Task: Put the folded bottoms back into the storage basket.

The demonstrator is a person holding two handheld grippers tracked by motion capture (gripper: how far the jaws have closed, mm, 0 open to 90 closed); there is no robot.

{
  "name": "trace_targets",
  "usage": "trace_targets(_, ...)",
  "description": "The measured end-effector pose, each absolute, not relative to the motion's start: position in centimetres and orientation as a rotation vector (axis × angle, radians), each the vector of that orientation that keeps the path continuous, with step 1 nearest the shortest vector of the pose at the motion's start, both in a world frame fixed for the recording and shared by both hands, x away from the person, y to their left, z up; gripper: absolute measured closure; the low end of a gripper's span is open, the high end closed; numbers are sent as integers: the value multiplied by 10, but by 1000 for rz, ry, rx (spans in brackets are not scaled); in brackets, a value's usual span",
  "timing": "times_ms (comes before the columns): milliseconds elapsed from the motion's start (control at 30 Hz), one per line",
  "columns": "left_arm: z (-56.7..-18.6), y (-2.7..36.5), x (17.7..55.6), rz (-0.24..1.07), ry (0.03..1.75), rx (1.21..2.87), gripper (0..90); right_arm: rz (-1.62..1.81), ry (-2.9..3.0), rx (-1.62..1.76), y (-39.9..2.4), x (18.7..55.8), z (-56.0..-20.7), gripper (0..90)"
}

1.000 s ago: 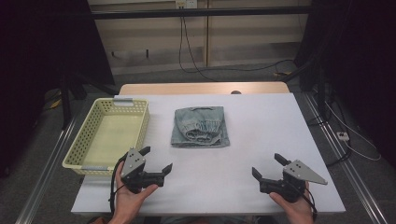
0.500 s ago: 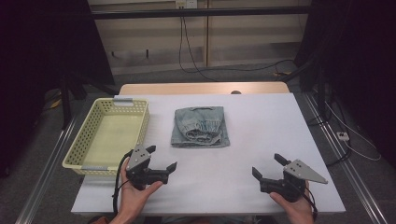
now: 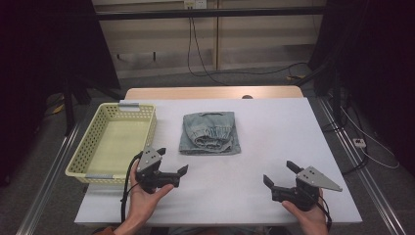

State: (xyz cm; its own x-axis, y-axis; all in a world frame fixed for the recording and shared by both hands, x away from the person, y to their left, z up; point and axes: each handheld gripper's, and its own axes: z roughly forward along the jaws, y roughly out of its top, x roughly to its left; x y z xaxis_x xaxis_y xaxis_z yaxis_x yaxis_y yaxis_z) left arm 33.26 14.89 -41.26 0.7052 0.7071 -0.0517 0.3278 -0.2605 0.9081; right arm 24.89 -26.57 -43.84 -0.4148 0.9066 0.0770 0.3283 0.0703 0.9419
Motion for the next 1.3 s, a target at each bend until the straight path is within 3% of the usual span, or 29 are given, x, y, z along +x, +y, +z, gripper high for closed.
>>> trace_targets(667,-387,127,358,379,829,1874,35,1342,1818,1215,-263,250,-439,58)
trace_targets(933,-390,121,372,441,836,1879,33,1348,1818,1219,-263,250,-439,58)
trace_targets(1300,-389,119,396,429,878,1854,33,1351,1824,1223,-263,251,-439,58)
